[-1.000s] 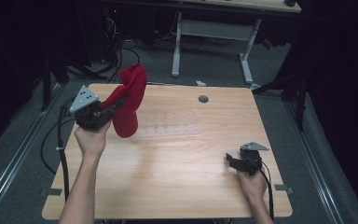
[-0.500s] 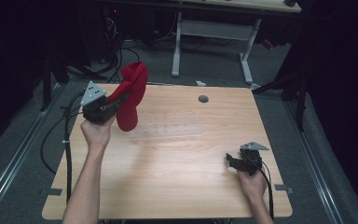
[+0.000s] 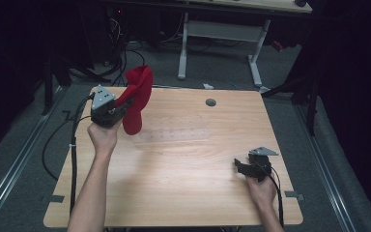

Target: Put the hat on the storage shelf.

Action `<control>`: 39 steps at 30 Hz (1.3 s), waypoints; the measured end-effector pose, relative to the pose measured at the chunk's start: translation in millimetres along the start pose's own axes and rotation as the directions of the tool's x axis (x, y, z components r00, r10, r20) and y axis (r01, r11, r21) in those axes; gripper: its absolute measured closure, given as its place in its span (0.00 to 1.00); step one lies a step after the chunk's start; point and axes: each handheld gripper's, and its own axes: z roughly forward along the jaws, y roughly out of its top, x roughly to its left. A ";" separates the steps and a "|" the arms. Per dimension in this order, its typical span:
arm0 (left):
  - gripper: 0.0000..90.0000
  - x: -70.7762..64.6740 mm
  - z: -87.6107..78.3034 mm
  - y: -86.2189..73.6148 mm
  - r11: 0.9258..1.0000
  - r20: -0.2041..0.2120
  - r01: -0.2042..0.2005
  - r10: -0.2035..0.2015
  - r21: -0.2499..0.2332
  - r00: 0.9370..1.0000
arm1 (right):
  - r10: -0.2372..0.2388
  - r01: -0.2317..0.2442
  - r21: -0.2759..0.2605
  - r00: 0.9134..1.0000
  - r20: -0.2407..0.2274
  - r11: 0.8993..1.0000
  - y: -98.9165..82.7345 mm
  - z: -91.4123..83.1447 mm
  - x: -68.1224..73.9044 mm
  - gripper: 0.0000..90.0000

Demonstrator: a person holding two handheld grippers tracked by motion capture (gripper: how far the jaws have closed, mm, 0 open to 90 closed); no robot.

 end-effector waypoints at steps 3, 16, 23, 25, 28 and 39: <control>0.93 1.1 1.7 -5.6 1.000 -0.009 -0.006 0.006 0.005 1.000 | 0.000 0.000 0.000 1.000 0.000 1.000 0.0 0.0 0.0 0.37; 0.93 7.9 -6.1 -25.1 1.000 -0.026 0.014 -0.014 -0.004 1.000 | 0.001 -0.001 0.000 1.000 -0.002 1.000 0.0 -0.1 0.3 0.36; 0.92 12.4 -16.2 -36.2 0.999 -0.043 0.042 -0.041 0.020 0.998 | 0.000 0.000 -0.001 1.000 -0.001 1.000 0.8 0.9 1.1 0.36; 0.92 10.8 -17.8 -37.3 0.999 -0.047 0.035 -0.034 0.038 0.998 | -0.001 0.001 -0.002 1.000 0.000 1.000 1.2 1.5 1.1 0.37; 0.91 8.1 -20.7 -39.7 0.998 -0.049 0.029 -0.027 0.049 0.998 | -0.001 0.001 -0.002 1.000 -0.001 1.000 1.1 1.4 1.2 0.36; 0.76 13.2 -42.1 -44.0 0.991 -0.089 0.087 -0.078 0.100 0.993 | 0.001 -0.001 -0.003 1.000 0.002 1.000 1.4 1.6 1.2 0.37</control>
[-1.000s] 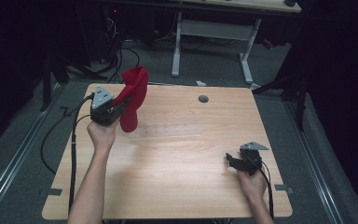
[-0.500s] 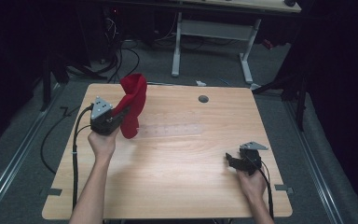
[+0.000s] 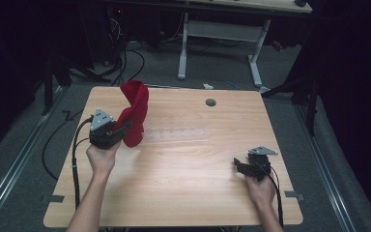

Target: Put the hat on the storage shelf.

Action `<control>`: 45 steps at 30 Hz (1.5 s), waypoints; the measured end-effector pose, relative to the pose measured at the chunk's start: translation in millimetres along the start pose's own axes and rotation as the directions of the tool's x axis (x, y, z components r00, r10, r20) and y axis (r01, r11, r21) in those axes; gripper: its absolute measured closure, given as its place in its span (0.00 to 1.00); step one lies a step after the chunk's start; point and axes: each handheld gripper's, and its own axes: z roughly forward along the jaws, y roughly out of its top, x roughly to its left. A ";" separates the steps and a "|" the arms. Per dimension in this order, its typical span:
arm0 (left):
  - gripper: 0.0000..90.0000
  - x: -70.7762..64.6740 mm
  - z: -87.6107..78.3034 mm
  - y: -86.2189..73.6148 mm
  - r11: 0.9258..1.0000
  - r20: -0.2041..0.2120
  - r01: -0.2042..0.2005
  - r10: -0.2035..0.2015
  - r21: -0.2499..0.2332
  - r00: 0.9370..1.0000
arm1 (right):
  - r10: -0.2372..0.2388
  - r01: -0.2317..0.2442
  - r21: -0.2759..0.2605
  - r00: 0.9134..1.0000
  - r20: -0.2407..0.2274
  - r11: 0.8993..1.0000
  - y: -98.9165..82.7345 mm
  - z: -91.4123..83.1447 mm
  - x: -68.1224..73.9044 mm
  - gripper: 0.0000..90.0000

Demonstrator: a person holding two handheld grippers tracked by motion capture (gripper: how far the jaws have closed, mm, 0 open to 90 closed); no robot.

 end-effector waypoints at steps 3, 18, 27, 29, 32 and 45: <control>0.59 3.8 -2.3 -6.6 0.999 -0.042 0.021 -0.020 0.026 0.999 | 0.000 0.000 0.000 1.000 0.000 1.000 0.0 0.0 0.0 0.37; 0.32 9.0 -30.8 -17.5 0.992 -0.064 0.119 -0.116 0.038 0.991 | -0.001 0.001 0.001 1.000 -0.004 1.000 -0.9 -1.1 0.4 0.37; 0.33 4.1 -46.4 -25.9 0.993 -0.087 0.117 -0.114 0.033 0.990 | -0.002 0.002 0.001 1.000 -0.003 1.000 -0.9 -1.1 0.4 0.37; 0.34 3.1 -50.3 -27.0 0.992 -0.085 0.121 -0.118 0.031 0.989 | -0.002 0.002 0.001 1.000 -0.003 1.000 -0.9 -1.2 0.4 0.37; 0.34 2.5 -53.4 -28.5 0.992 -0.087 0.119 -0.117 0.028 0.989 | -0.002 0.002 0.001 1.000 -0.003 1.000 -0.9 -1.2 0.4 0.37; 0.36 -7.9 -52.2 -54.7 0.991 -0.085 0.118 -0.113 0.058 0.990 | -0.002 0.002 0.001 1.000 -0.003 1.000 -0.9 -1.1 0.3 0.37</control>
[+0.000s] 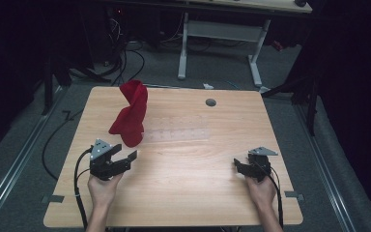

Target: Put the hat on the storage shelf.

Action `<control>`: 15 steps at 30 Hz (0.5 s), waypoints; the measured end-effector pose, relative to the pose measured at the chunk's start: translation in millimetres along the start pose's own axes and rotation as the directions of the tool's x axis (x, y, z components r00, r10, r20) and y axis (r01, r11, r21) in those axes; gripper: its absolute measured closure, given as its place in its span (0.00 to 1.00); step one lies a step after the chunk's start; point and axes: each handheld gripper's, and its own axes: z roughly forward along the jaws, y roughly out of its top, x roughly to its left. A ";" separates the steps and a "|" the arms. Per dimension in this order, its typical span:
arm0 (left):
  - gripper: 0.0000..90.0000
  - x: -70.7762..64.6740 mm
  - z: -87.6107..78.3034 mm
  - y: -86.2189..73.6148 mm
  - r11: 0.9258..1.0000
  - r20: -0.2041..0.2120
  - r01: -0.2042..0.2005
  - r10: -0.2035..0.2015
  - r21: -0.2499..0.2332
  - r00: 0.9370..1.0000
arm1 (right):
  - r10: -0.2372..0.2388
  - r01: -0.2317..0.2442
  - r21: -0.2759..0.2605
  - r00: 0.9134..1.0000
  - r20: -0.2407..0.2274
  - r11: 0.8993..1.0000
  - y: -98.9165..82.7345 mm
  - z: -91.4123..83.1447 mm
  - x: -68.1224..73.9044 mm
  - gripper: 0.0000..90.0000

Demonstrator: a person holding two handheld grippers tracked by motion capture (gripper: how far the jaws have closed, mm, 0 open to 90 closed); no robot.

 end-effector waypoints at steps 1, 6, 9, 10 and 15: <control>0.36 0.0 0.0 0.0 1.000 0.000 0.000 0.000 0.000 1.000 | 0.000 0.000 0.000 1.000 0.000 1.000 0.0 0.0 0.0 0.37; 0.36 -2.5 -0.8 -7.3 1.000 0.021 -0.001 0.001 0.005 1.000 | 0.000 0.000 0.000 1.000 0.000 1.000 0.0 0.0 0.0 0.37; 0.36 -5.4 -0.6 -13.2 1.000 0.038 -0.007 0.006 0.014 0.999 | -0.002 0.002 0.000 1.000 -0.001 1.000 -0.1 -0.1 0.0 0.37; 0.36 -7.0 0.3 -17.7 1.000 0.044 -0.014 0.013 0.023 0.999 | -0.002 0.002 0.001 1.000 -0.001 1.000 -0.1 -0.1 0.0 0.37; 0.36 -9.0 2.9 -27.4 0.998 0.055 -0.020 0.017 0.053 0.998 | -0.003 0.003 0.001 1.000 -0.002 1.000 -0.2 -0.2 0.0 0.37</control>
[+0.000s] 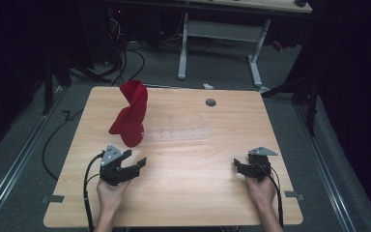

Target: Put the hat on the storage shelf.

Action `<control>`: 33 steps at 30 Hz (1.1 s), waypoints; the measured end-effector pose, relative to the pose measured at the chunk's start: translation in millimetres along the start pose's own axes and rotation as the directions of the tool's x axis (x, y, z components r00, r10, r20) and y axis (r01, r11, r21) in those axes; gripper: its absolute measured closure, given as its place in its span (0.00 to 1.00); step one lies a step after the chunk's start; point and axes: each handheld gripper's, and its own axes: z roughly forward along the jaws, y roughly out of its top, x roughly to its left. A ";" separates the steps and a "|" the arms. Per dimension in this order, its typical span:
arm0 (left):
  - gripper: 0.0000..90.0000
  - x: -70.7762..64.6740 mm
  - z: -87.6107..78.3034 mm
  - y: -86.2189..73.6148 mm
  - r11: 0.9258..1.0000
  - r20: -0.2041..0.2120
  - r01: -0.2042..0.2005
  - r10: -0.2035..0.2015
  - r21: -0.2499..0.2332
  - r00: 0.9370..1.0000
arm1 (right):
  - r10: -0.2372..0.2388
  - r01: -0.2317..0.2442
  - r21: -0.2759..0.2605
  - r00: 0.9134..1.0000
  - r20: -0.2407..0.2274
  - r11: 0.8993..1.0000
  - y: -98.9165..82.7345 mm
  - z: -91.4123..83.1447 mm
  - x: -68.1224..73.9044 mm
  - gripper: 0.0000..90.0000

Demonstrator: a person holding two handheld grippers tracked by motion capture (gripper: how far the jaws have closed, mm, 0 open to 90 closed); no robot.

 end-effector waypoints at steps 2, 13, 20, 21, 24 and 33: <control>0.36 -1.2 2.6 -7.0 1.000 0.001 -0.006 0.006 0.025 1.000 | 0.000 0.000 0.000 1.000 0.000 1.000 0.0 0.0 0.0 0.37; 0.36 -7.0 9.2 -29.7 0.995 0.019 -0.045 0.043 0.095 0.999 | 0.000 0.000 -0.001 1.000 0.001 1.000 -0.1 0.0 0.1 0.37; 0.36 -6.3 19.1 -39.0 0.990 0.023 -0.053 0.051 0.134 0.998 | 0.000 0.000 -0.001 1.000 0.001 1.000 -0.1 0.0 0.1 0.37; 0.36 -6.6 22.9 -42.5 0.988 0.023 -0.054 0.052 0.145 0.998 | 0.000 0.000 -0.001 1.000 0.001 1.000 -0.1 0.0 0.2 0.37; 0.36 -5.9 28.3 -47.5 0.985 0.020 -0.055 0.052 0.162 0.998 | -0.002 0.002 -0.001 1.000 0.001 1.000 -0.1 0.0 0.1 0.37; 0.37 -2.8 44.3 -55.7 0.984 -0.012 -0.062 0.065 0.168 0.998 | -0.001 0.001 -0.001 1.000 0.001 1.000 -0.1 0.0 0.1 0.37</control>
